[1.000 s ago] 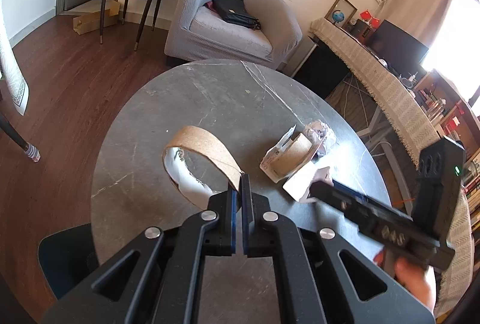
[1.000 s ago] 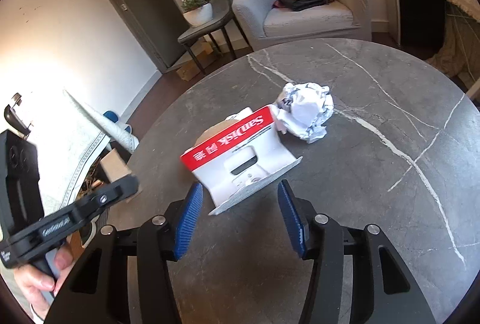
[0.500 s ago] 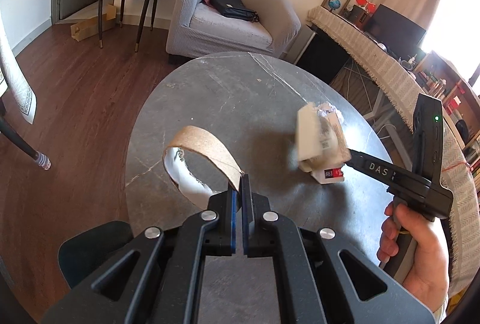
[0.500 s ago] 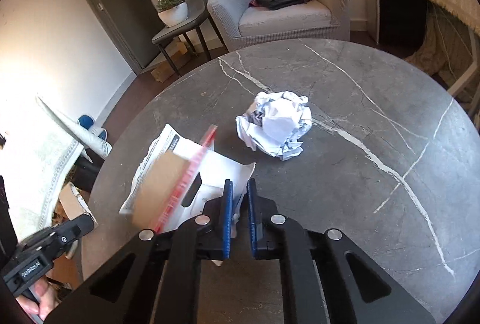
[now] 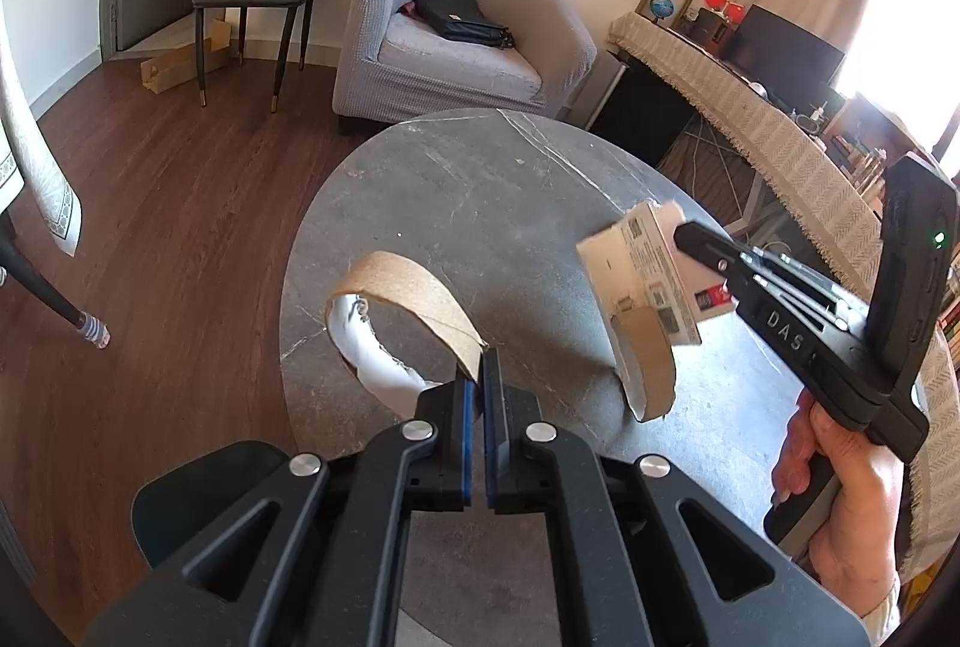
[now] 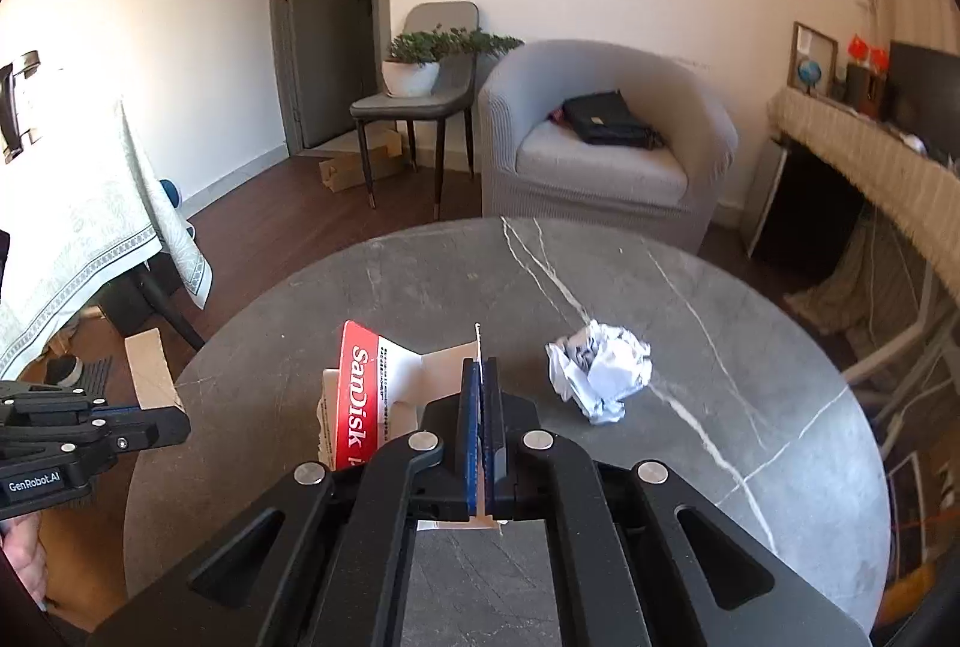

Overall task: Collect trash
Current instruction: 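Carry the tape roll and SanDisk box to the green bin and open both grippers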

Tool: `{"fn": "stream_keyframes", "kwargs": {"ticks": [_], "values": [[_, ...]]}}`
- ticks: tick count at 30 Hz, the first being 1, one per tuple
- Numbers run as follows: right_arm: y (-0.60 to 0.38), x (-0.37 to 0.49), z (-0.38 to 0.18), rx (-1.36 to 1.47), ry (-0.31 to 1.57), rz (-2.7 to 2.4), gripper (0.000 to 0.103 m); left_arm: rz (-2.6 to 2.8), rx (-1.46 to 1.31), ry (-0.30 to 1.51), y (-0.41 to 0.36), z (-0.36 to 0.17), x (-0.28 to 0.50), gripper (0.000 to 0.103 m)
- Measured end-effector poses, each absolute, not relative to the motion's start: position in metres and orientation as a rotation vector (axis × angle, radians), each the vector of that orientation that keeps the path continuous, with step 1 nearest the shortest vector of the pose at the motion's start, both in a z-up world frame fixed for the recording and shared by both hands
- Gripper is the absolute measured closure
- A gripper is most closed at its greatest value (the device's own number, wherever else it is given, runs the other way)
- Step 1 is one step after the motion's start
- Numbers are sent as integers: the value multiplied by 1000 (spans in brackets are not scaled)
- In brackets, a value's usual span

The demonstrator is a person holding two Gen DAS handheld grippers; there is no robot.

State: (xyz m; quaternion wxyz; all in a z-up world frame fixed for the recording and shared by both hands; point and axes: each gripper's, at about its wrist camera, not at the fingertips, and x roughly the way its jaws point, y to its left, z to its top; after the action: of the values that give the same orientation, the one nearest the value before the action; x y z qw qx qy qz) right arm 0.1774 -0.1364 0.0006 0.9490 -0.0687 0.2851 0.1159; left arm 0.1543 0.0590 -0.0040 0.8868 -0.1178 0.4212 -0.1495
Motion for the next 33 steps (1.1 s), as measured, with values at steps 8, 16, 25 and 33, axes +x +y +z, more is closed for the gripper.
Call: {"fn": "stream_keyframes", "kwargs": {"ticks": [8,16,25,33], "values": [[-133,174,13,-119,533,261,102,-304,-235,877,64,-4,153,99],[-124,173,27,-56,493,297,102,-278,-225,873,84,-5,143,99],[-81,161,33,-264,469,253,102,-234,-246,867,123,-7,128,99],[-48,154,20,-431,463,234,102,-205,-244,877,150,-12,118,99]]}}
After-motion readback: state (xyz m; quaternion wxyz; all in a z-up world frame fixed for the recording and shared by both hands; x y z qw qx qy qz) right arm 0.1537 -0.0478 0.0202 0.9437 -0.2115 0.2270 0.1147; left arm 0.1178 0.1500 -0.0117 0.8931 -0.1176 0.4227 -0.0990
